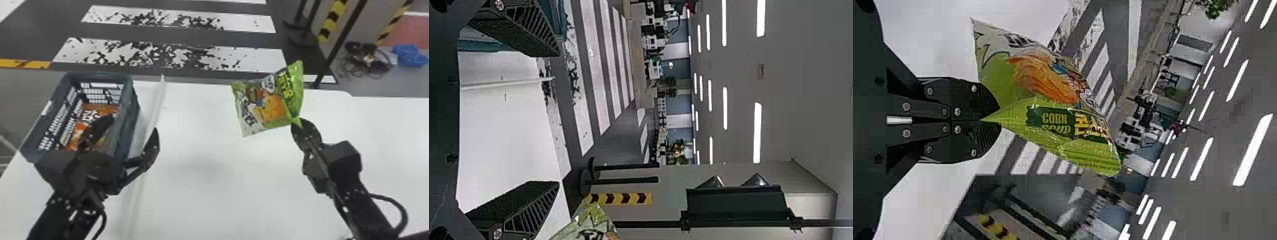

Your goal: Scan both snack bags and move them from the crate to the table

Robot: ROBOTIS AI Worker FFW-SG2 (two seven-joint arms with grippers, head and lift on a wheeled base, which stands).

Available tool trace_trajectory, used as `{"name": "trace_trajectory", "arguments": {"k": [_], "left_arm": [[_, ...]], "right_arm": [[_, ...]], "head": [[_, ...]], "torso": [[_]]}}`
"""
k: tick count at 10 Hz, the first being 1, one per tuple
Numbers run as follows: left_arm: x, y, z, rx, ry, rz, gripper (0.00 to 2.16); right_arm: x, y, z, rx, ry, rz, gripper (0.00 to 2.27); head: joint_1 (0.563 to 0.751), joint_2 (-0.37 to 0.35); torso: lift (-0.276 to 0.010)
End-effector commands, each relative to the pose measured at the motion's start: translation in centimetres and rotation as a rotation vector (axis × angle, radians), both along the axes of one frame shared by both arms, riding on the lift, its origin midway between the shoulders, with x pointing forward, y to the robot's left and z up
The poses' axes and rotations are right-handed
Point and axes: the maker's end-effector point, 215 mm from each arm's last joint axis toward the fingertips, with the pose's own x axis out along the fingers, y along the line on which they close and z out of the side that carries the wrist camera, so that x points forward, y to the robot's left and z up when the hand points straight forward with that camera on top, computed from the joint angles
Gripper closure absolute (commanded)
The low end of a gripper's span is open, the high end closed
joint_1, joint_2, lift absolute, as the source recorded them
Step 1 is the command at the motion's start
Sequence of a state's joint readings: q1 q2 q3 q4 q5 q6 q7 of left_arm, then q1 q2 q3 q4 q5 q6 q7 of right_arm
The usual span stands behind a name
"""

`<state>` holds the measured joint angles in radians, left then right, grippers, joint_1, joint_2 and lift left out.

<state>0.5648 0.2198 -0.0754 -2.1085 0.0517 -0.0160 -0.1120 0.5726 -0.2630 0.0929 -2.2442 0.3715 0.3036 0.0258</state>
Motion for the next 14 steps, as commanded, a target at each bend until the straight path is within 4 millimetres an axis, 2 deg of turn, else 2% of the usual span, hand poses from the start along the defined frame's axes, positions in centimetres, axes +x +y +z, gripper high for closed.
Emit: {"name": "trace_trajectory", "arguments": {"k": [1, 2, 4, 6, 7, 8, 9, 10, 11, 13, 14], "left_arm": [[0.0, 0.2, 0.1, -0.003, 0.000, 0.001, 0.08], [0.0, 0.2, 0.1, 0.000, -0.001, 0.000, 0.08], [0.1, 0.2, 0.1, -0.002, -0.002, -0.002, 0.08], [0.1, 0.2, 0.0, -0.001, 0.001, -0.001, 0.08], [0.1, 0.2, 0.1, 0.000, -0.001, -0.001, 0.08], [0.1, 0.2, 0.1, -0.001, 0.000, -0.001, 0.08], [0.1, 0.1, 0.1, -0.002, 0.000, -0.003, 0.08], [0.1, 0.1, 0.1, 0.000, 0.000, -0.003, 0.08], [0.1, 0.1, 0.1, -0.001, 0.000, -0.003, 0.08], [0.1, 0.1, 0.0, -0.001, 0.002, -0.005, 0.08], [0.1, 0.2, 0.0, -0.003, 0.002, -0.003, 0.08]], "right_arm": [[-1.0, 1.8, -1.2, -0.314, -0.075, 0.074, 2.25], [-1.5, 2.2, -3.1, -0.492, -0.109, 0.094, 2.25], [-3.0, 1.2, -8.8, -0.875, -0.132, 0.125, 2.25], [-4.6, -0.2, -11.9, -1.178, -0.172, 0.122, 2.25], [-5.6, -0.2, -12.8, -1.243, -0.176, 0.139, 1.92], [-6.3, -0.4, -12.9, -1.272, -0.173, 0.132, 1.25], [-6.6, -0.5, -12.7, -1.269, -0.171, 0.122, 0.12], [-6.8, -0.8, -11.9, -1.235, -0.158, 0.101, 0.00], [-7.1, -1.0, -11.3, -1.168, -0.121, 0.118, 0.02], [-7.2, 1.6, -11.0, -0.889, -0.029, 0.230, 0.05], [-6.8, 1.7, -10.5, -0.766, 0.014, 0.240, 0.06]], "head": [[0.695, -0.063], [0.695, -0.053], [0.695, -0.040], [0.695, -0.047], [0.695, -0.057], [0.695, -0.066], [0.695, -0.069], [0.695, -0.072], [0.695, -0.077], [0.695, -0.077], [0.695, -0.061]], "torso": [[-0.088], [-0.088], [-0.088], [-0.088], [-0.088], [-0.088], [-0.088], [-0.088], [-0.088], [-0.088], [-0.088]]}}
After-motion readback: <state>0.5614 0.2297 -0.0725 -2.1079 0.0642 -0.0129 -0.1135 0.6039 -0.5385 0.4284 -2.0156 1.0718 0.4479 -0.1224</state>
